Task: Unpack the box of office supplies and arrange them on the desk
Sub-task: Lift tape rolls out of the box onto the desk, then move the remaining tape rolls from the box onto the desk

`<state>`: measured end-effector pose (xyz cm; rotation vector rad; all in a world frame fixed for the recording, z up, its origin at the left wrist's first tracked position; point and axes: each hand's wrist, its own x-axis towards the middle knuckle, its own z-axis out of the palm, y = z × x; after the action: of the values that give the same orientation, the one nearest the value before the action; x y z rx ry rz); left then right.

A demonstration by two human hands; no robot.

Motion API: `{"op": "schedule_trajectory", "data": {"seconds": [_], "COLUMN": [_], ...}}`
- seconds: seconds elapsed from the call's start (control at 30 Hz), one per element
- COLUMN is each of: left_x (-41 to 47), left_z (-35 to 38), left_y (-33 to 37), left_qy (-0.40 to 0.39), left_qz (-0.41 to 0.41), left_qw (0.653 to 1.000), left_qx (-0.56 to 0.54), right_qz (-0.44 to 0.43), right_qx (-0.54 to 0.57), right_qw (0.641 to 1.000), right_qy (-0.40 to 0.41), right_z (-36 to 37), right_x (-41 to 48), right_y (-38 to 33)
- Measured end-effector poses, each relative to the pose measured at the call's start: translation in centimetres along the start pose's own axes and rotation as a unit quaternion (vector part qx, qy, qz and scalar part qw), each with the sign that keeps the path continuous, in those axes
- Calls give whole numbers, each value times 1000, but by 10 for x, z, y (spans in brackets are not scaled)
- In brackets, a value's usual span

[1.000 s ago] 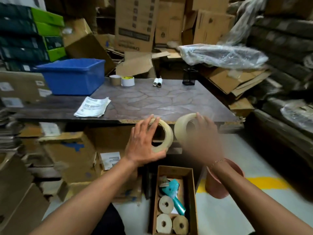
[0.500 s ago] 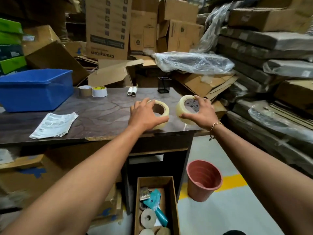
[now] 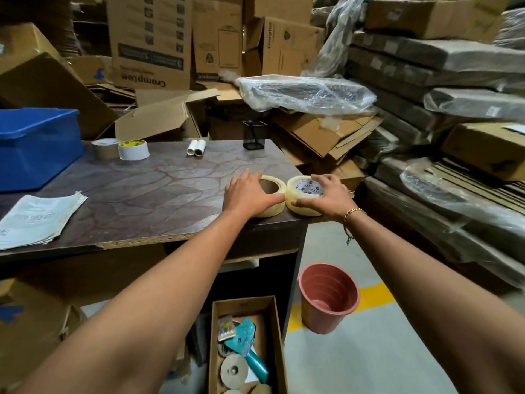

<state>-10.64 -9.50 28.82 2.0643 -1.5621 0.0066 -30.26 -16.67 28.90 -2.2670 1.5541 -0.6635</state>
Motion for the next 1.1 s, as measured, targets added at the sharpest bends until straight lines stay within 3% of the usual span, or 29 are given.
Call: {"op": "schedule_trajectory", "data": {"seconds": [0.17, 0.23, 0.33, 0.4, 0.47, 0.6, 0.73, 0.87, 1.1], "left_x": [-15, -33, -77, -109, -137, -175, -200, -217, -228], "left_z": [-1, -1, 8, 27, 55, 129, 198, 259, 338], "left_y": [-5, -9, -26, -44, -68, -133, -197, -241, -281], "left_qy": [19, 88, 203, 216, 176, 25, -103, -195, -227], "left_qz": [3, 34, 145, 203, 217, 130, 42, 19, 39], "left_qw": [999, 995, 968, 955, 959, 990, 994, 977, 965], "left_qx": [-26, -8, 0, -20, -46, -45, 1, 79, 124], "right_qz": [-26, -48, -98, -122, -118, -81, -3, 85, 152], "right_qx": [33, 22, 55, 99, 147, 162, 127, 82, 68], "right_qw": [999, 994, 965, 940, 932, 967, 991, 965, 916], "right_qy": [21, 92, 239, 302, 309, 182, -29, -233, -364], "right_z": [3, 7, 24, 47, 79, 164, 263, 348, 457], "right_x": [-7, -19, -48, -69, -90, -123, -150, -177, -197], "right_y": [5, 10, 18, 26, 34, 55, 85, 107, 123]}}
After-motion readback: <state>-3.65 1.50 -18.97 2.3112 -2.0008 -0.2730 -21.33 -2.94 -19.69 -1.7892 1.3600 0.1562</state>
